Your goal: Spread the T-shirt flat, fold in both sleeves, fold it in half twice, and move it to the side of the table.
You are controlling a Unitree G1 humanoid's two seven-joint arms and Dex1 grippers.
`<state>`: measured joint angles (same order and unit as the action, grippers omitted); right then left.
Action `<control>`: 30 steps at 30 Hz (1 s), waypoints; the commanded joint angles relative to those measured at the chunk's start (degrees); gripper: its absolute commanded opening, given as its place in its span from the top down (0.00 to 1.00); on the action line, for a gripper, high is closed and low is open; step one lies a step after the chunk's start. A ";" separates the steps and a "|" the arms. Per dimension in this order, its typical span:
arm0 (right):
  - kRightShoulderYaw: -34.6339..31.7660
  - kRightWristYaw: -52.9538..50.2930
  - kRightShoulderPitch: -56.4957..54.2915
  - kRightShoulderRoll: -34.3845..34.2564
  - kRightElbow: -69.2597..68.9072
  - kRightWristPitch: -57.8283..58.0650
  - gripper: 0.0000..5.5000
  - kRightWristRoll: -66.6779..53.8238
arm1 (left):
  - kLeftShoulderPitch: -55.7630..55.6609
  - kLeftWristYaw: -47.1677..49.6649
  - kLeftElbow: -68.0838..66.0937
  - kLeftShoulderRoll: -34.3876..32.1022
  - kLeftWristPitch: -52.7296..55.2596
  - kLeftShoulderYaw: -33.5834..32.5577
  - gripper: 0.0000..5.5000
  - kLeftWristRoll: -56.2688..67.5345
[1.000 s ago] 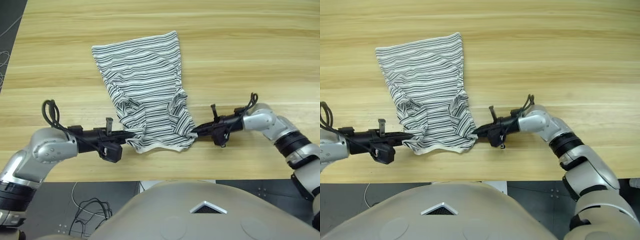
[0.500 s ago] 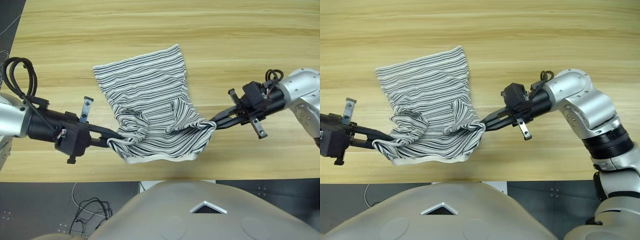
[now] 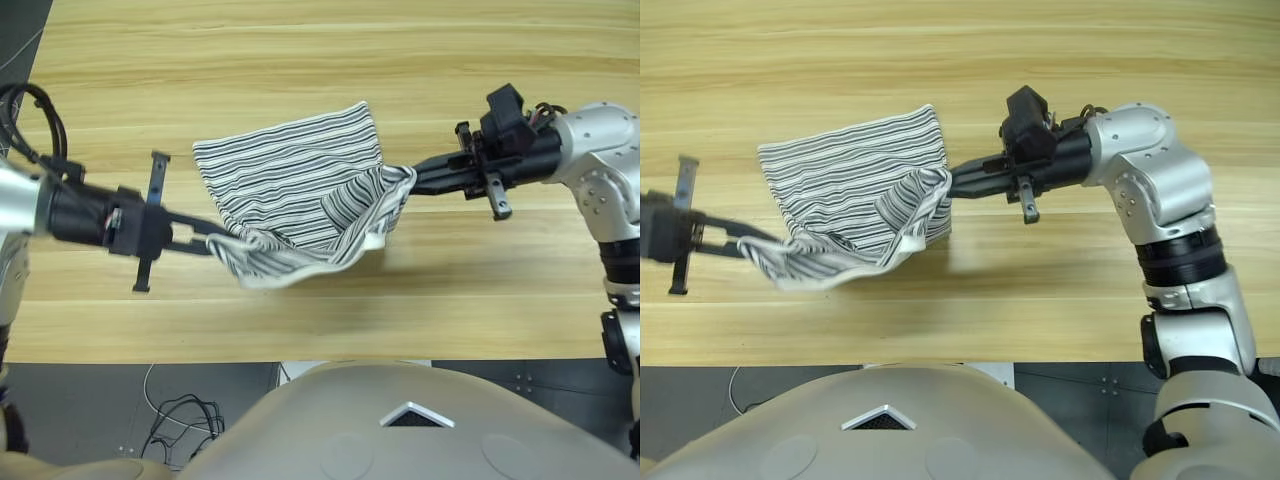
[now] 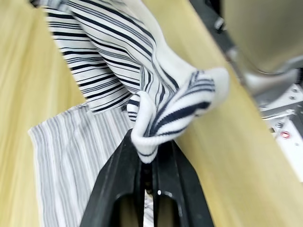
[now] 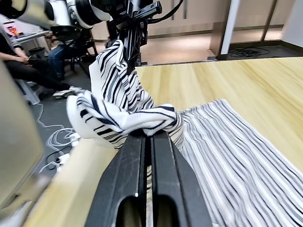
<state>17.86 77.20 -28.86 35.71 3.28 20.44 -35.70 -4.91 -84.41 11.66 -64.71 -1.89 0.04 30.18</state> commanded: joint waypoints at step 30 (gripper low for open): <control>-5.29 -25.11 -25.83 -29.87 73.22 -31.29 0.98 39.05 | -37.15 8.38 -83.62 23.78 -8.69 7.79 0.90 -31.46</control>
<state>13.55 53.85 -52.97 6.40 75.81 -11.90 2.32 -40.48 -77.18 -70.97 -41.11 -11.97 8.66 -0.37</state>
